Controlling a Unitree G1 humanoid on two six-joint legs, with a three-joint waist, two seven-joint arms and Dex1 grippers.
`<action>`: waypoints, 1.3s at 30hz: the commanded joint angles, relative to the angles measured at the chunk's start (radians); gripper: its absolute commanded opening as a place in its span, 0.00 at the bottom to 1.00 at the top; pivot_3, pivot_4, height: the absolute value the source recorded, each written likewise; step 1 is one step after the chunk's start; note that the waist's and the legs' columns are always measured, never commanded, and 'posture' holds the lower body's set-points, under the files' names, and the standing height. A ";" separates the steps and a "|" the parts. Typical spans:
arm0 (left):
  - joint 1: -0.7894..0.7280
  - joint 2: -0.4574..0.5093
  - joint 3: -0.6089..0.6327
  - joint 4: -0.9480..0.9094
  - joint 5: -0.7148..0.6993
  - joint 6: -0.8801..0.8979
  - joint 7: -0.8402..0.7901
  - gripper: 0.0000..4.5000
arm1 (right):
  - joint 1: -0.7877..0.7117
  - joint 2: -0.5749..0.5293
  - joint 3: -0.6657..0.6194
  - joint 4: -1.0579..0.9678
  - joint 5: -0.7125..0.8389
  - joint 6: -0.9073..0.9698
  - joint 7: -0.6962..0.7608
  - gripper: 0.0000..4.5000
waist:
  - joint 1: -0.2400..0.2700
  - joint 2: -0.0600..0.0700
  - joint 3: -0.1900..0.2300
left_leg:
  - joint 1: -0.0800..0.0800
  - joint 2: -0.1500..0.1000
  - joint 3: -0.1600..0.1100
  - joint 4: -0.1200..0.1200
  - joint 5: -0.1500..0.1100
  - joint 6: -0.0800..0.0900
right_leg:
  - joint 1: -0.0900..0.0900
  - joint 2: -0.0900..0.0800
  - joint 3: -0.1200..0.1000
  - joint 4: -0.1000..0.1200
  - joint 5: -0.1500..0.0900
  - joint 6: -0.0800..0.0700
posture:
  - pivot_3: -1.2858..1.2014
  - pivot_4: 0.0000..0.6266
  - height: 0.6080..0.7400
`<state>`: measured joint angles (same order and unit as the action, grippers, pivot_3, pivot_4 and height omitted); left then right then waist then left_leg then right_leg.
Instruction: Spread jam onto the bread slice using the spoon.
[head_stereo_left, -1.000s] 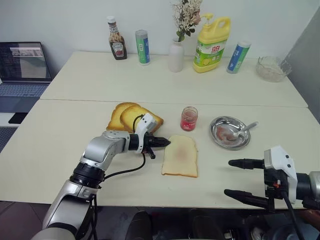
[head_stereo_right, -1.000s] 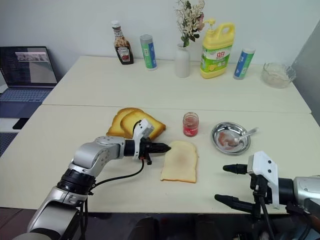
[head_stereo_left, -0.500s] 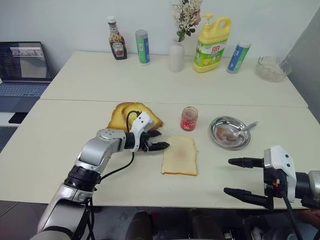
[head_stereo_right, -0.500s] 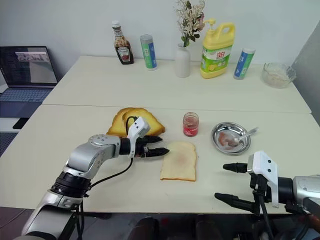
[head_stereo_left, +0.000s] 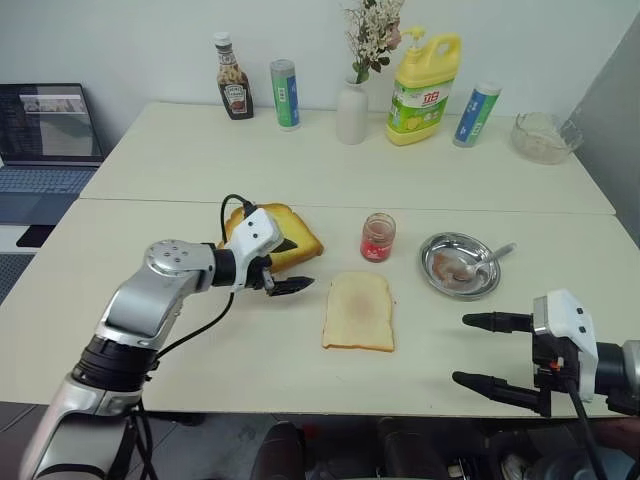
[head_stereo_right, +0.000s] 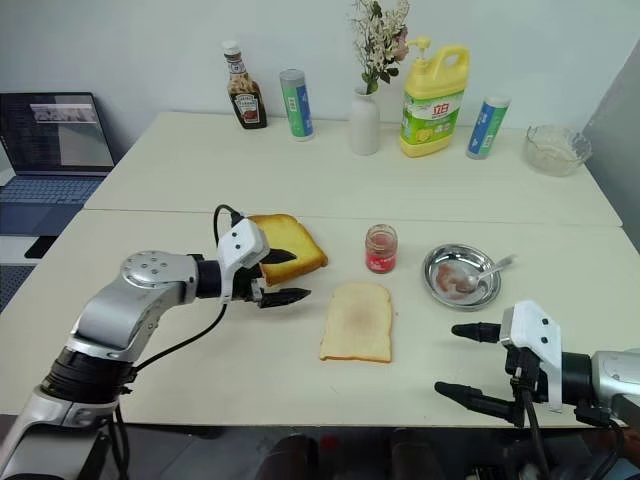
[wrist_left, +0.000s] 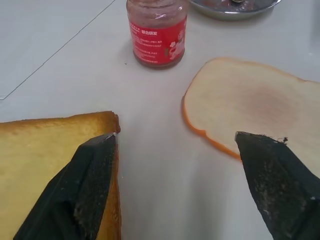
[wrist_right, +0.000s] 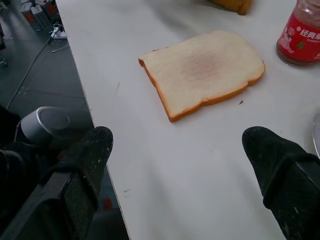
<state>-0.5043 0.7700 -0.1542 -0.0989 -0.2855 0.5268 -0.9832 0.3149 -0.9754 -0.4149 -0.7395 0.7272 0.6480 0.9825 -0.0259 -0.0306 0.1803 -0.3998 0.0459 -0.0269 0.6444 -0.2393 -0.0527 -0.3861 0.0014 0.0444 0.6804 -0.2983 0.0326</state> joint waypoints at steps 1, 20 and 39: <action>-0.026 0.058 0.096 -0.036 -0.019 -0.064 -0.044 1.00 | 0.008 0.041 -0.086 0.006 0.019 0.000 -0.043 1.00 | 0.000 0.000 0.000 | 0.000 0.000 0.000 0.000 0.000 0.000 | 0.000 0.000 0.000 0.000 0.000 0.000 | 0.52 0.24 1.00; 0.105 0.166 0.159 -0.443 -0.286 -0.012 -0.236 1.00 | -0.306 0.365 -0.166 0.476 0.086 0.134 -0.479 1.00 | -0.003 0.001 0.000 | 0.002 0.000 0.003 0.001 0.000 0.000 | 0.001 0.000 0.003 0.000 0.001 -0.001 | 0.52 0.24 1.00; 0.053 0.140 0.122 -0.442 -0.290 0.001 -0.206 1.00 | -0.672 0.378 -0.062 1.070 0.003 0.062 -0.352 1.00 | -0.005 0.005 0.002 | 0.000 0.001 0.003 0.000 0.000 0.000 | -0.001 0.002 0.003 0.001 0.003 -0.005 | 0.52 0.24 1.00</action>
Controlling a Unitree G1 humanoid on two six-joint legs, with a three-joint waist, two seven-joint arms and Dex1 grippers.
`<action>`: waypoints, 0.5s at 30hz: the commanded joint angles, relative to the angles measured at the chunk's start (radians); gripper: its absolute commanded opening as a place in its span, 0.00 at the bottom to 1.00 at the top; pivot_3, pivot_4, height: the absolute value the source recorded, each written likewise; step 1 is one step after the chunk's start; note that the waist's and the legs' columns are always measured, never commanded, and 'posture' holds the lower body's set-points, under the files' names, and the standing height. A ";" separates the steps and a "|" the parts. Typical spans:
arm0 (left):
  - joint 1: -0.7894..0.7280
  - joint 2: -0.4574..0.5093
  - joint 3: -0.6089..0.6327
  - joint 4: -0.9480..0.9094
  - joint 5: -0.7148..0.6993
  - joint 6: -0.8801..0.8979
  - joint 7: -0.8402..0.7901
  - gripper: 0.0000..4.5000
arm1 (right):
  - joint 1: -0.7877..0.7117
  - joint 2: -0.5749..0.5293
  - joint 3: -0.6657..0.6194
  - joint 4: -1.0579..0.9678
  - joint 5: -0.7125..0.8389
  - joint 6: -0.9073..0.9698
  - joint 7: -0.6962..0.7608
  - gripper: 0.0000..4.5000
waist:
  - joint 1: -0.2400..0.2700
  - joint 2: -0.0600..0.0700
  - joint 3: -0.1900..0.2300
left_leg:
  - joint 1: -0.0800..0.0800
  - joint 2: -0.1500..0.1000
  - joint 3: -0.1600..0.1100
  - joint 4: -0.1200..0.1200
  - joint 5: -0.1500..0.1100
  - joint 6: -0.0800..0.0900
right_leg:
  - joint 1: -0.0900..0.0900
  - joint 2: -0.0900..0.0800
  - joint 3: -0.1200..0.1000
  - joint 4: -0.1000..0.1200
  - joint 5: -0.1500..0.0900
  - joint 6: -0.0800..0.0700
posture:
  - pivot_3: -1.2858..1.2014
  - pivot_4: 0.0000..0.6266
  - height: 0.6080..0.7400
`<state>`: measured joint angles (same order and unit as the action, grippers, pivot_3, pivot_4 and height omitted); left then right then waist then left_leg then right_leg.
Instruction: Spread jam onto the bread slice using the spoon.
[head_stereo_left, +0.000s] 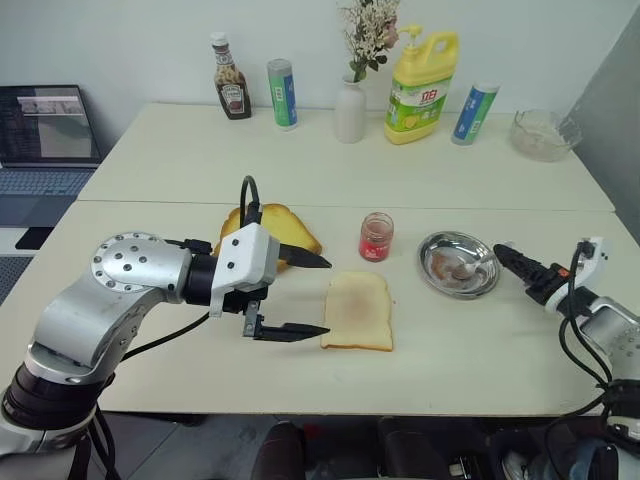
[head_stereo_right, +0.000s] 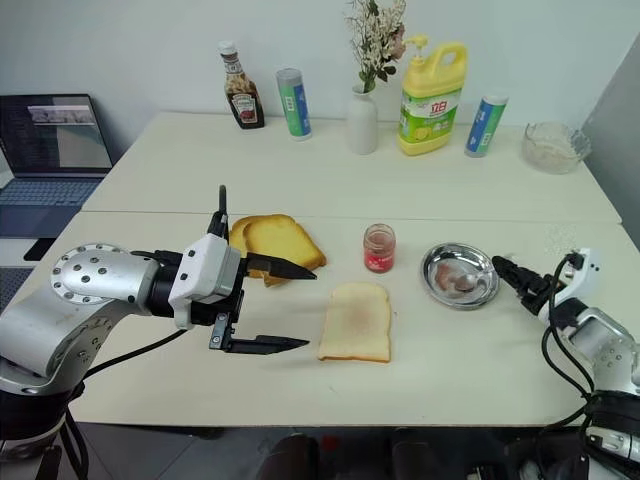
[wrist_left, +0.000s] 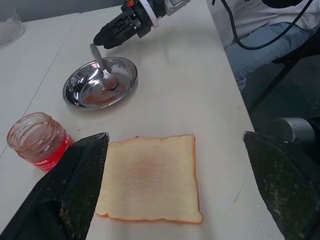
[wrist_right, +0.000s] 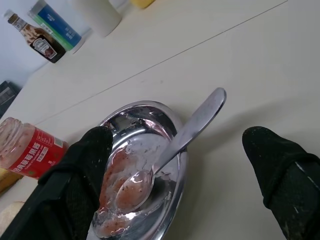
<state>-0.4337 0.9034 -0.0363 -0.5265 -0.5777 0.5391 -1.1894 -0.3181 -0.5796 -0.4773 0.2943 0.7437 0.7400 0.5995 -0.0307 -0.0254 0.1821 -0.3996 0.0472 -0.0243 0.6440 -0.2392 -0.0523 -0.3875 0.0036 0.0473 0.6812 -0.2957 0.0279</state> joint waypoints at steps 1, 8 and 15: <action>-0.020 0.006 0.001 -0.011 0.005 -0.012 -0.001 1.00 | -0.056 -0.016 0.004 0.063 -0.018 -0.030 0.040 1.00 | 0.000 0.000 0.000 | 0.000 0.000 0.000 0.000 0.000 0.000 | 0.000 0.000 0.000 0.000 0.000 0.000 | 0.52 0.24 1.00; -0.025 0.010 -0.008 0.001 0.021 -0.019 -0.009 1.00 | -0.160 -0.013 0.028 0.209 -0.049 -0.060 0.099 1.00 | -0.001 0.001 0.000 | 0.000 0.000 0.000 0.000 0.000 0.000 | 0.000 0.000 0.000 0.000 0.000 -0.001 | 0.52 0.24 1.00; -0.014 0.016 -0.005 0.014 0.032 -0.028 -0.012 1.00 | -0.208 -0.014 0.020 0.305 -0.070 -0.091 0.136 0.79 | -0.001 0.001 0.000 | 0.000 0.000 0.000 0.000 0.000 0.000 | 0.000 0.000 0.000 0.000 0.001 -0.001 | 0.52 0.24 1.00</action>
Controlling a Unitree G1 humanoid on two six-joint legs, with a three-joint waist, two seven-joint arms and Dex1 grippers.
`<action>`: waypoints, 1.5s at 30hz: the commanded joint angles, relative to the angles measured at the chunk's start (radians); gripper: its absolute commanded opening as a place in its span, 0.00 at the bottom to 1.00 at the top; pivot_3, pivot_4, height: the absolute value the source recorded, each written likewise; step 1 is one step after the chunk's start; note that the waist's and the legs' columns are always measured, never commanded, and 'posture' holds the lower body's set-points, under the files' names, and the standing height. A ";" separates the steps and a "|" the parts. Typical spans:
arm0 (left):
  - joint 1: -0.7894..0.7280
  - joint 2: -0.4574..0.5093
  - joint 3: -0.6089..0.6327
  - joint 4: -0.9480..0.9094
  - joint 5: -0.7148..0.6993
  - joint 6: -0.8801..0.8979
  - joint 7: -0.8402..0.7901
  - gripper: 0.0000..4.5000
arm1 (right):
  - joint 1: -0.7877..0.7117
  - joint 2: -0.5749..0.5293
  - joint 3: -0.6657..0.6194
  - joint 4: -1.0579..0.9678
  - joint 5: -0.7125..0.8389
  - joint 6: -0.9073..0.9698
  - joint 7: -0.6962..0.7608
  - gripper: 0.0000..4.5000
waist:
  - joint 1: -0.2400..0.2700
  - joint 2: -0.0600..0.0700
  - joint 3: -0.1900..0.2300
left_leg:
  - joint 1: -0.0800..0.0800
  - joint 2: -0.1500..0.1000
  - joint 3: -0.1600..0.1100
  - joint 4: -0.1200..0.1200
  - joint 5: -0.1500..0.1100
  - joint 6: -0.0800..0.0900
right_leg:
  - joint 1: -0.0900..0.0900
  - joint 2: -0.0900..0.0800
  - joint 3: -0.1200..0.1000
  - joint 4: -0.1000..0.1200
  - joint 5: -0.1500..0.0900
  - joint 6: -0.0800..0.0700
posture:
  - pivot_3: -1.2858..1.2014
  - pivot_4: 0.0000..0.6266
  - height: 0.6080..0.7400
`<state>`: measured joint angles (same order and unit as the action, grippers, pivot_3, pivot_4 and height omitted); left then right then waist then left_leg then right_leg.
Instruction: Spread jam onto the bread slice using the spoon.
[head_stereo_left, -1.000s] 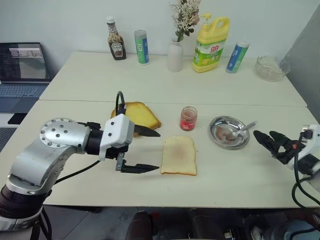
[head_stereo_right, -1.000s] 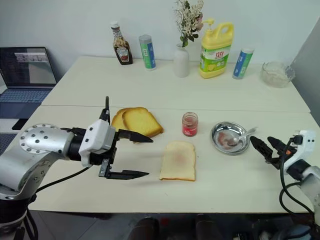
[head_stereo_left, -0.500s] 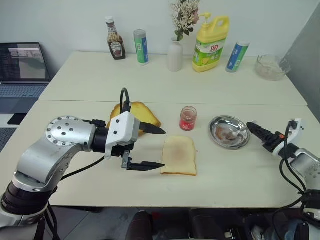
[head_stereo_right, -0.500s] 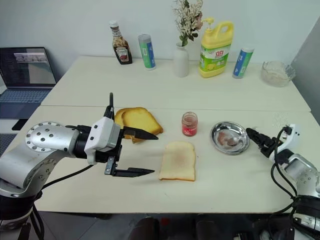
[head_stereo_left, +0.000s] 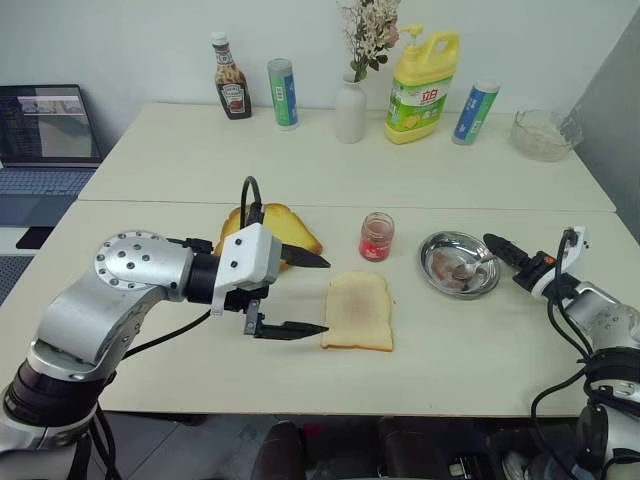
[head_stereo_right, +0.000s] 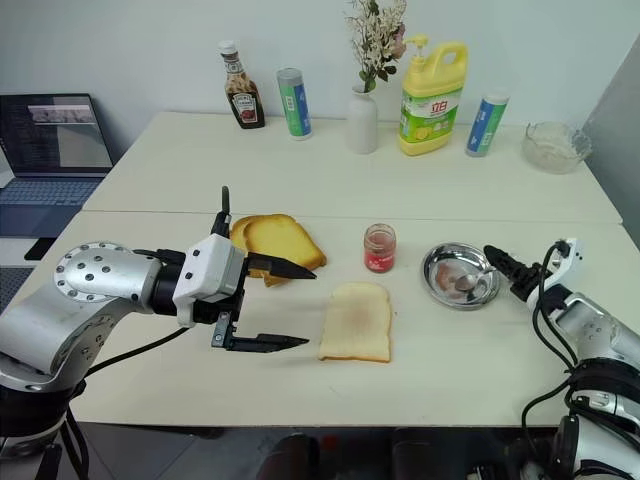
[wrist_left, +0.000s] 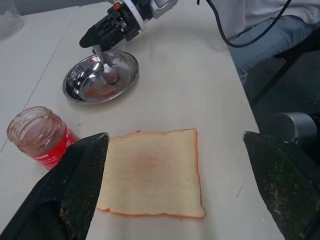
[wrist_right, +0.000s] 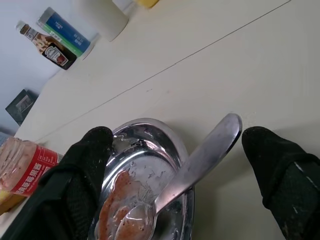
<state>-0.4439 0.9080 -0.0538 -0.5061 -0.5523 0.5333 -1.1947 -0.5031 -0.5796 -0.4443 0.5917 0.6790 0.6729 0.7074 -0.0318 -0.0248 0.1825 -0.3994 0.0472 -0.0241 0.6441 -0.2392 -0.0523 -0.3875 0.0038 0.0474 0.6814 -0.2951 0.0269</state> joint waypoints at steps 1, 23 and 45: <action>-0.001 0.011 0.012 -0.004 0.009 -0.025 -0.008 1.00 | -0.025 -0.013 -0.015 0.011 -0.004 -0.025 0.031 0.71 | 0.000 0.000 0.000 | 0.000 0.000 0.000 0.000 0.000 0.000 | 0.000 0.000 0.000 0.000 0.000 0.000 | 0.52 0.24 1.00; 0.081 -0.056 0.094 0.082 0.037 -0.033 0.137 1.00 | 0.100 -0.001 -0.144 -0.398 0.175 0.113 -0.040 0.01 | 0.002 0.003 0.001 | 0.000 0.000 0.000 0.000 0.000 0.000 | 0.000 0.000 0.000 0.000 0.000 0.000 | 0.52 0.24 1.00; 0.148 -0.136 0.112 0.082 0.061 -0.019 0.260 1.00 | -0.165 0.185 0.375 -0.830 -0.083 -0.101 -0.308 0.01 | -0.001 0.008 0.003 | -0.002 0.002 0.000 0.000 0.000 0.000 | -0.003 0.001 0.000 0.000 0.001 0.000 | 0.52 0.24 1.00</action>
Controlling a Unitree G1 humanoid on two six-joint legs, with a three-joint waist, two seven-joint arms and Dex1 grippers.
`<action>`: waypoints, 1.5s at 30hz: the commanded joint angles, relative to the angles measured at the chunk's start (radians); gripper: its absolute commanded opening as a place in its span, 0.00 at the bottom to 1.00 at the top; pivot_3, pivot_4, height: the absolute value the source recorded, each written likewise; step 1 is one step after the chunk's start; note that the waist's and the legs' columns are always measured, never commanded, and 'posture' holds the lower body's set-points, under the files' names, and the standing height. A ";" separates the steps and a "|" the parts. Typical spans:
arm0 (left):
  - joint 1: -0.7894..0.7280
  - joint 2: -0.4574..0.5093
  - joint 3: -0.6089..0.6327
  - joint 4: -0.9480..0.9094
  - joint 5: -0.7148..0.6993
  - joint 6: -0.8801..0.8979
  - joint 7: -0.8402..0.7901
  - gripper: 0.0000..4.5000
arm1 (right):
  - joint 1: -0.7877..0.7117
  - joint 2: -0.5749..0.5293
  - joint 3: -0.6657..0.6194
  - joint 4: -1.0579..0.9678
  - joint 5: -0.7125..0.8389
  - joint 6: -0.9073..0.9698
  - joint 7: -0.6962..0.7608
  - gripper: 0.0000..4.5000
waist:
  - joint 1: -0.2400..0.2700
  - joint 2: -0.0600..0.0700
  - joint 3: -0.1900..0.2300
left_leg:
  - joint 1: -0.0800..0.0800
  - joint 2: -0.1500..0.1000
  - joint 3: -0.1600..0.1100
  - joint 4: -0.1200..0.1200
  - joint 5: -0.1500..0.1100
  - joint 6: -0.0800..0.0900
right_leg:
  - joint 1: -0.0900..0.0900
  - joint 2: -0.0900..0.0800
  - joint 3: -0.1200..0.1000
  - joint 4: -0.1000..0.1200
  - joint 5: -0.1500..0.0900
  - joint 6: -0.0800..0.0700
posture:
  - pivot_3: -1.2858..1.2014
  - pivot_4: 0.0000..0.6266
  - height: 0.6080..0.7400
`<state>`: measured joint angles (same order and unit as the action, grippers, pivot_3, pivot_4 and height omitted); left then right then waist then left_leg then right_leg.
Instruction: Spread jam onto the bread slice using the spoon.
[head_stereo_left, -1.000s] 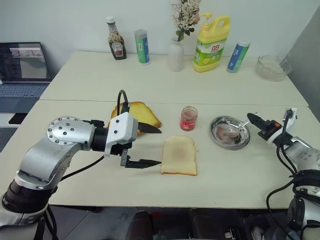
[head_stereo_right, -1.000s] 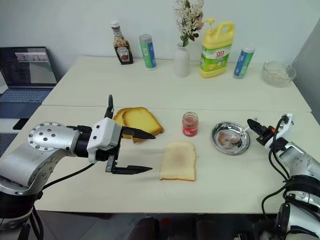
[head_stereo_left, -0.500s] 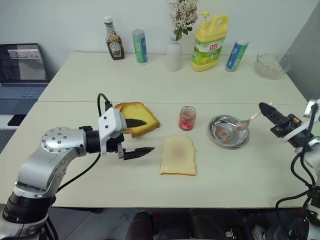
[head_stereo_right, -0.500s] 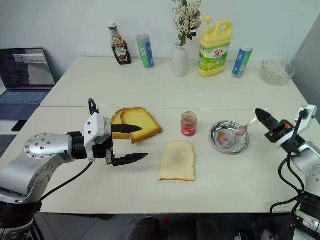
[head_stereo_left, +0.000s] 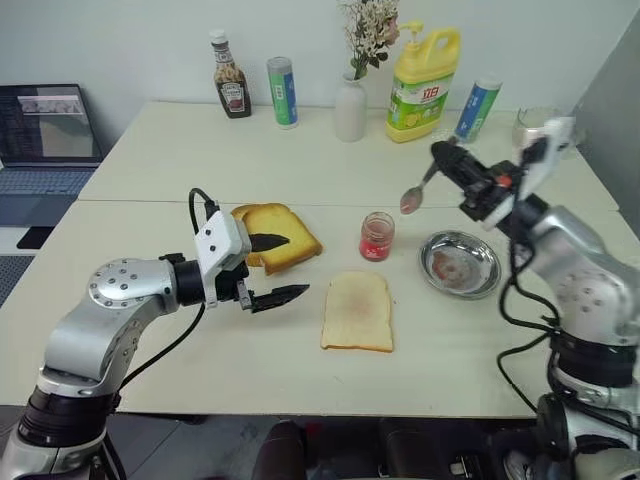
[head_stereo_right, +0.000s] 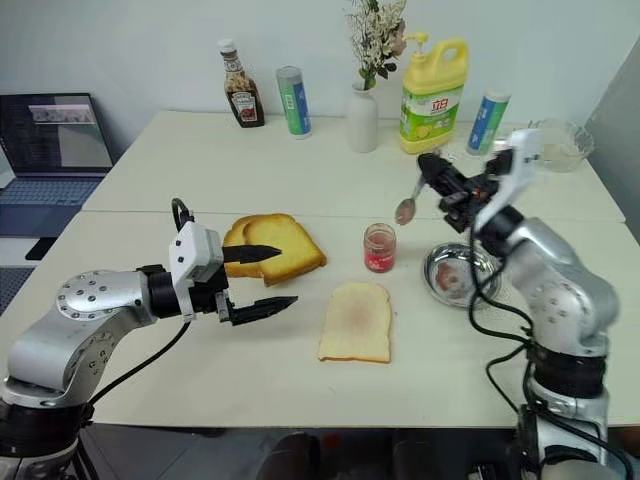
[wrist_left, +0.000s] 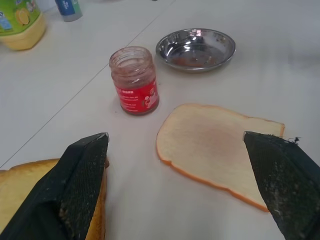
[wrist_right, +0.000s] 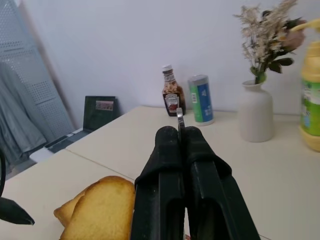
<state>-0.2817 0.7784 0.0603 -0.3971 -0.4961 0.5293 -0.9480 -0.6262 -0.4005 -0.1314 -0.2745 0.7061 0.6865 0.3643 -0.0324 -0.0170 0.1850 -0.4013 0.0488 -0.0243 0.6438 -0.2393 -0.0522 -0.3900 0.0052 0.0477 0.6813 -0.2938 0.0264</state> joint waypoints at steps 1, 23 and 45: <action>-0.013 -0.008 -0.004 -0.027 0.006 -0.017 0.015 1.00 | -0.050 0.012 0.083 0.062 -0.147 -0.150 0.043 0.01 | 0.001 0.000 0.000 | 0.000 0.000 0.000 0.000 0.000 0.000 | 0.000 0.000 0.000 0.000 0.000 0.000 | 0.52 0.24 1.00; -0.083 -0.045 -0.070 -0.013 0.043 -0.001 0.062 1.00 | 0.005 0.026 0.238 0.270 -0.458 -0.451 0.224 0.01 | 0.002 0.000 0.000 | 0.000 0.000 -0.001 0.000 0.000 0.000 | 0.000 0.000 -0.001 0.001 0.000 0.000 | 0.52 0.24 1.00; -0.078 -0.048 -0.089 -0.005 0.067 -0.011 0.063 1.00 | 0.015 0.086 0.247 0.325 -0.466 -0.281 0.254 0.01 | 0.002 0.000 0.000 | 0.001 0.000 -0.001 0.000 0.000 0.000 | 0.001 0.000 -0.001 0.001 0.000 0.000 | 0.52 0.24 1.00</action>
<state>-0.3555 0.7307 -0.0355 -0.3875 -0.4344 0.5352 -0.8853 -0.6096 -0.3247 0.1357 0.0824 0.2175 0.3653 0.6128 -0.0304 -0.0173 0.1850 -0.4002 0.0488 -0.0256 0.6440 -0.2392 -0.0523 -0.3893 0.0050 0.0464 0.6825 -0.2936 0.0261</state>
